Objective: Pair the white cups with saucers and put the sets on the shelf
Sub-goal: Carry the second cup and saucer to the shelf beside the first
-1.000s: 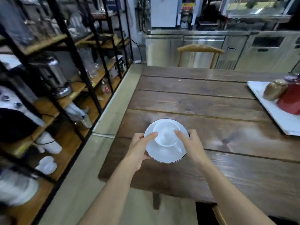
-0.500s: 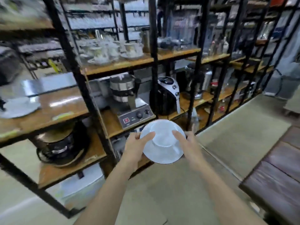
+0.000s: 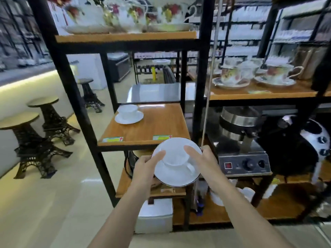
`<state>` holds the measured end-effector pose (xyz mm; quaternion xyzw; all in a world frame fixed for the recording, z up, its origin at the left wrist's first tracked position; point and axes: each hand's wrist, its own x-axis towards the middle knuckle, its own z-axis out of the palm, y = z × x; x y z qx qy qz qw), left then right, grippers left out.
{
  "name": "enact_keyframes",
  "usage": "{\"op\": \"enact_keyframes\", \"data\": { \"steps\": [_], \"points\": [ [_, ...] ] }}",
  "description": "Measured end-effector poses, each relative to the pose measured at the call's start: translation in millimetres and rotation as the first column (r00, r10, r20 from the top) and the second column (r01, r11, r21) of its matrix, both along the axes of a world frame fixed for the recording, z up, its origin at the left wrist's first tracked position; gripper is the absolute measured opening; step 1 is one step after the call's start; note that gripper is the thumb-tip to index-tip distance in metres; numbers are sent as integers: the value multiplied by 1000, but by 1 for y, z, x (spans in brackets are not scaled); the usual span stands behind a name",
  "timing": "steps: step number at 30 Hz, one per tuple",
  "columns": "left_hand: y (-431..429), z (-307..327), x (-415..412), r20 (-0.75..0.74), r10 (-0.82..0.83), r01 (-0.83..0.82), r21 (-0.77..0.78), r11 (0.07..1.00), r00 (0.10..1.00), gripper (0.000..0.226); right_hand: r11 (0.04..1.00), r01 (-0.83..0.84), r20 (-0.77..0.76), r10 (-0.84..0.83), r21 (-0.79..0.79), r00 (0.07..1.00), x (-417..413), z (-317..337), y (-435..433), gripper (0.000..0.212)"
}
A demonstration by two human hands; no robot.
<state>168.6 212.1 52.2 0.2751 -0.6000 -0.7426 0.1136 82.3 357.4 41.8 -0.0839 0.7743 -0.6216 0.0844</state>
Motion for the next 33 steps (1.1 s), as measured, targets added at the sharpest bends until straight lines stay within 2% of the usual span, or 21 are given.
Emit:
{"op": "enact_keyframes", "data": {
  "steps": [6, 9, 11, 12, 14, 16, 19, 23, 26, 29, 33],
  "points": [
    [-58, -3, -78, 6, 99, -100, 31, 995, 995, 37, 996, -52, 8, 52, 75, 999, -84, -4, -67, 48],
    [-81, -4, -112, 13, 91, -91, -5, 996, 996, 45, 997, -49, 39, 47, 58, 998, -116, -3, -92, 69],
    [-96, -5, -132, 5, 89, -89, -40, 995, 996, 33, 998, -30, 57, 27, 51, 998, -135, -5, -107, 78],
    [-102, -5, -143, 4, 92, -92, -56, 994, 996, 29, 999, -16, 69, 13, 43, 998, -145, -6, -114, 74],
    [-114, -7, -167, 12, 100, -99, -90, 991, 995, 27, 999, 8, 84, -12, 47, 996, -165, -8, -125, 49],
    [-125, -8, -191, 31, 104, -101, -102, 990, 994, 32, 999, 9, 71, -12, 47, 997, -183, -8, -134, 31],
    [-140, -11, -230, 24, 87, -84, -121, 989, 996, 43, 999, 47, 92, -48, 6, 995, -205, -6, -143, 33],
    [-157, -13, -276, 48, 56, -45, -200, 979, 997, 44, 982, 160, 95, -169, 99, 981, -235, 0, -154, 31],
    [-169, -17, -305, 68, 1, 15, -234, 972, 998, 46, 978, 166, 83, -177, 125, 981, -258, 4, -162, 35],
    [-178, -19, -327, 89, -17, 39, -247, 968, 996, 42, 974, 162, 105, -180, 161, 978, -273, 0, -170, 27],
    [-186, -24, -345, 129, -37, 68, -245, 967, 991, 42, 969, 163, 135, -189, 185, 973, -286, -10, -177, 29]
  ]
}}
